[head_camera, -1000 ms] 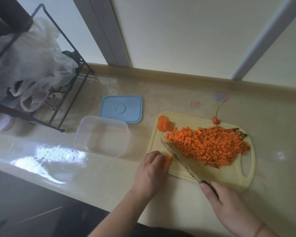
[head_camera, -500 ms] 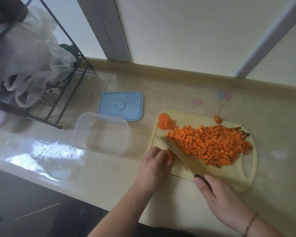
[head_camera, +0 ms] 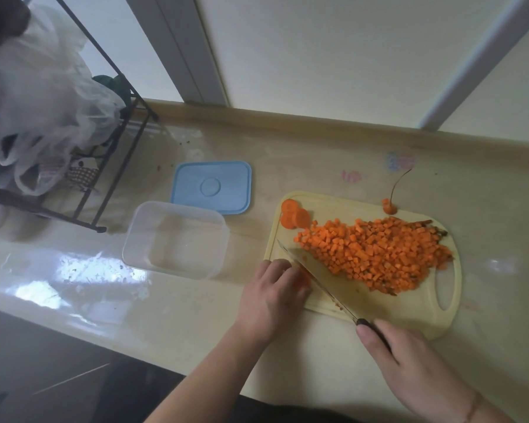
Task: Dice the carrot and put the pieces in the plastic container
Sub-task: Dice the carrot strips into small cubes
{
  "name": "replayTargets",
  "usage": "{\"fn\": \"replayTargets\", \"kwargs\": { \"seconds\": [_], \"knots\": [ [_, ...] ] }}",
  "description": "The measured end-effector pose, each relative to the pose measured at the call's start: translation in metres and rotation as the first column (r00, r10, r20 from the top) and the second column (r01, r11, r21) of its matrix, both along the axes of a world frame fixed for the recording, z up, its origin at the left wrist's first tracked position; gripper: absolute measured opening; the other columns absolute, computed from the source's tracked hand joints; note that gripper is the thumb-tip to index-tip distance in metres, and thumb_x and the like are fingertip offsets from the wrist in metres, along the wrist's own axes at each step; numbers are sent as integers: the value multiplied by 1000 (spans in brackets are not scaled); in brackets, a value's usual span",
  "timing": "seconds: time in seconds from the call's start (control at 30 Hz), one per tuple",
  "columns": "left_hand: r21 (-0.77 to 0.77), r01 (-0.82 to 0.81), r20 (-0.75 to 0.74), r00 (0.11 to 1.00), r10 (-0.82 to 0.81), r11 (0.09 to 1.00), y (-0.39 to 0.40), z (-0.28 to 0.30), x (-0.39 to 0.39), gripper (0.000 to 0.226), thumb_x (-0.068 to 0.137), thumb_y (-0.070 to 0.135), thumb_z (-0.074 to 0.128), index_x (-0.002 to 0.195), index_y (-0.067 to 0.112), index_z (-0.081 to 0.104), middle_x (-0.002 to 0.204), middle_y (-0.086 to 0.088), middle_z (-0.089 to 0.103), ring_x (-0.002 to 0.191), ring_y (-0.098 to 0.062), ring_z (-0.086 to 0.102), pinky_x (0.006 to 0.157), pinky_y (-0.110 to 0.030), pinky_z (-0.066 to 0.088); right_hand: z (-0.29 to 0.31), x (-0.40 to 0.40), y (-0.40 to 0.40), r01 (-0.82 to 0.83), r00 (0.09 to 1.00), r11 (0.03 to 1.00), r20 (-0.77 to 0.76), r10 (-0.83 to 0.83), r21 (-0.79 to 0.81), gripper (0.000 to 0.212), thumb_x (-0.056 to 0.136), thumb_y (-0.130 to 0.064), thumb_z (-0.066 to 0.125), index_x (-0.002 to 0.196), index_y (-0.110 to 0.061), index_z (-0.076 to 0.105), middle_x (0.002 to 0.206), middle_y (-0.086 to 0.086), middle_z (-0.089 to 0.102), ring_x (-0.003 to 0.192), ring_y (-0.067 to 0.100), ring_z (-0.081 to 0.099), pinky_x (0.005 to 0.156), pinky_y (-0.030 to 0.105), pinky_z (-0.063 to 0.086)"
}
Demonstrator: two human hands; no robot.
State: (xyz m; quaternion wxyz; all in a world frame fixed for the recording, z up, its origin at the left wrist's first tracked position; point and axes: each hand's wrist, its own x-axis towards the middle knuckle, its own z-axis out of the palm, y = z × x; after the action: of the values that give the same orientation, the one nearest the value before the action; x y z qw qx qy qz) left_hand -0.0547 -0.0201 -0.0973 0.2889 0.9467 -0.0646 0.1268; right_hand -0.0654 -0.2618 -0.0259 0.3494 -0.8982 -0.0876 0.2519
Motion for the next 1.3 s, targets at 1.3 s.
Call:
{"fn": "replayTargets", "kwargs": {
  "seconds": [1.3],
  "knots": [
    [-87, 15, 84, 996, -8, 996, 0, -6, -2, 26, 89, 33, 77, 102, 19, 60, 89, -3, 60, 75, -25, 57, 67, -35, 51, 1, 21, 0, -57, 998, 998, 15, 57, 8, 60, 87, -74, 22, 65, -22, 43, 61, 4, 54, 54, 14, 51, 55, 31, 38]
  ]
}}
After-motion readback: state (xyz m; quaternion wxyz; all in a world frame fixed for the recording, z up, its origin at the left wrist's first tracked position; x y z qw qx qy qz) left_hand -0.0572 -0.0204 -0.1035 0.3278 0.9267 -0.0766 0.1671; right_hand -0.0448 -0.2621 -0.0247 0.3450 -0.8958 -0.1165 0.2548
